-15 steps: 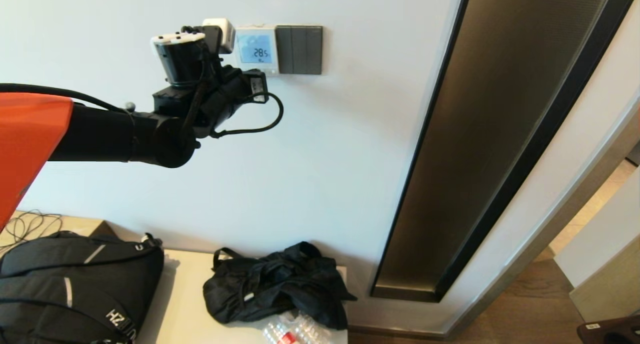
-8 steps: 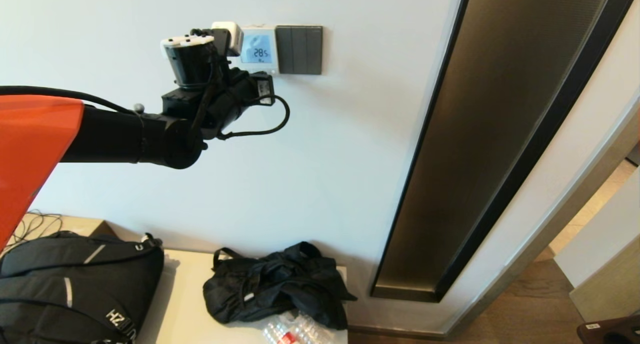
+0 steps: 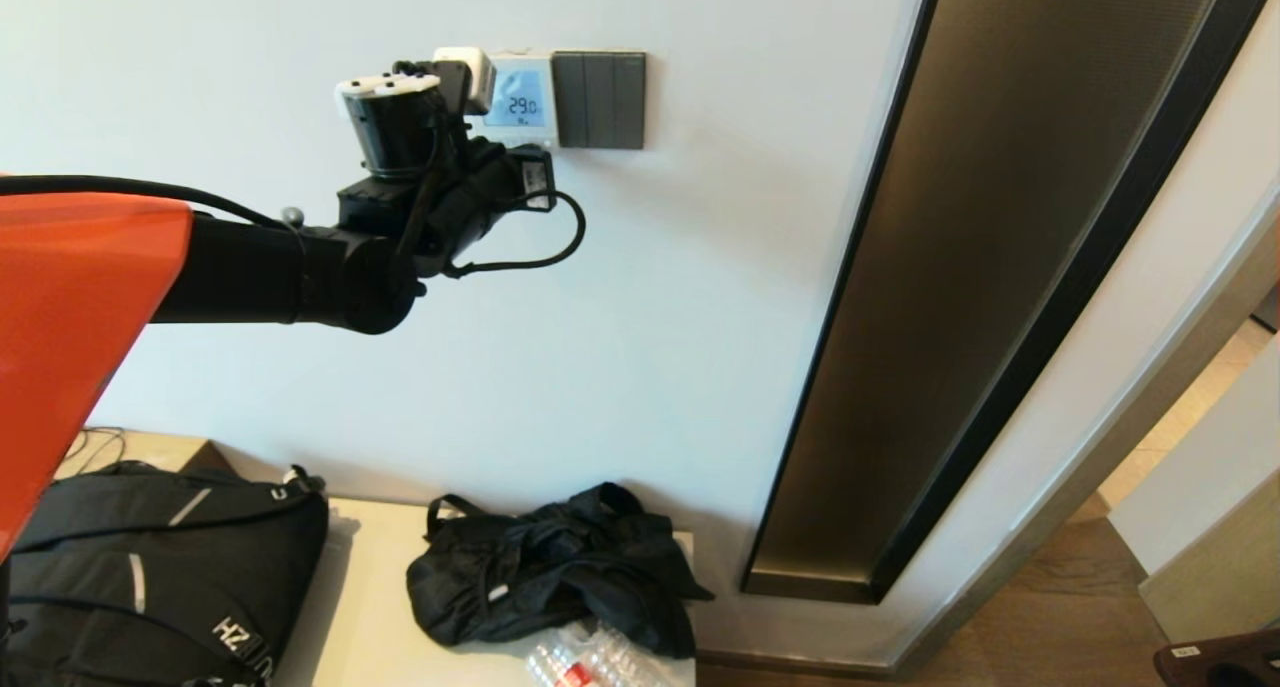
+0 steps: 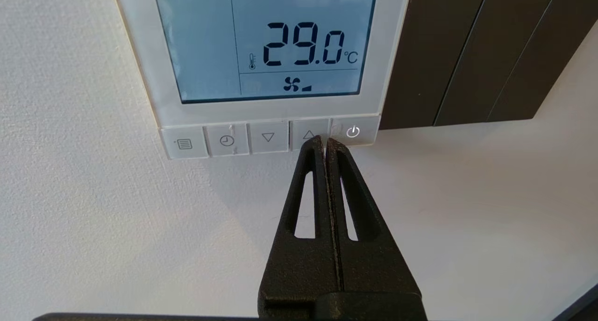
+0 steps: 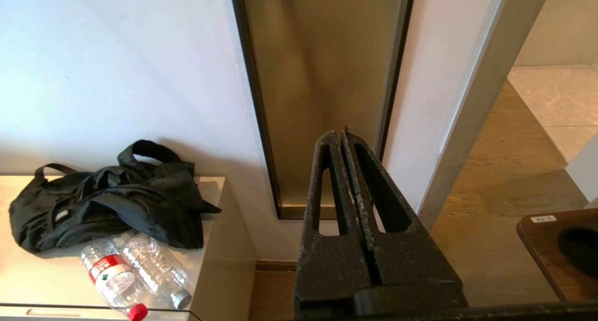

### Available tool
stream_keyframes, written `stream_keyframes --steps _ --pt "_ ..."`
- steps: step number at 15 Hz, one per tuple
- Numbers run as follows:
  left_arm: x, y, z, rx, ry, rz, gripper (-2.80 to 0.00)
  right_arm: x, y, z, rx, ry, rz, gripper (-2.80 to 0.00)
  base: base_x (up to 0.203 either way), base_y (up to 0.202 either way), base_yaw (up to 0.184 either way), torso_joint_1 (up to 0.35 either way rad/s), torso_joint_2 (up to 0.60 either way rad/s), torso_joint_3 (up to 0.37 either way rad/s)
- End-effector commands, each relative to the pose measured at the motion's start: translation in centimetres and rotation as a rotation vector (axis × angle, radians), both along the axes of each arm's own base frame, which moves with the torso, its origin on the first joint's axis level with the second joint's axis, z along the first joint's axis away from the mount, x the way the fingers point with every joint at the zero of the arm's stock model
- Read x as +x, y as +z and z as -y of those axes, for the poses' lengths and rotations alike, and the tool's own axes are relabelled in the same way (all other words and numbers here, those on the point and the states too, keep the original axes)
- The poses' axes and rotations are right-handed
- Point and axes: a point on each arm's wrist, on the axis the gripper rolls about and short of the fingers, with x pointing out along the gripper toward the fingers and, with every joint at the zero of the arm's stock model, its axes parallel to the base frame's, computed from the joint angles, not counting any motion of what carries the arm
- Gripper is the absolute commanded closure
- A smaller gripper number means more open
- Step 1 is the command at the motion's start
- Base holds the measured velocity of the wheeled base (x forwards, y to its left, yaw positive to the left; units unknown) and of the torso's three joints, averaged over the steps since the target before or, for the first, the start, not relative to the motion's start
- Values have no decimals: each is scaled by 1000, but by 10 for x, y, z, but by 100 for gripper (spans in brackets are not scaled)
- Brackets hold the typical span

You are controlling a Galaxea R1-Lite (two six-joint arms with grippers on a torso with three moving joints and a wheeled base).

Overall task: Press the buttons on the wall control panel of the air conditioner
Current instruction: Press the temperature increase button

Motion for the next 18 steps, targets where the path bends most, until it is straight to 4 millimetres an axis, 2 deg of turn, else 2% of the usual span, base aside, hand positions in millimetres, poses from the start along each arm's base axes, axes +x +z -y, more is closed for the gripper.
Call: stream_keyframes --steps 1,13,18 --pt "3 -1 1 -2 2 4 0 0 0 0 0 1 -1 0 0 0 0 0 0 0" --pt "-6 5 -4 -12 4 20 0 0 0 0 0 0 -1 0 0 0 0 0 0 0" --pt "-3 -1 -2 -6 4 8 0 0 0 0 0 1 -1 0 0 0 0 0 0 0"
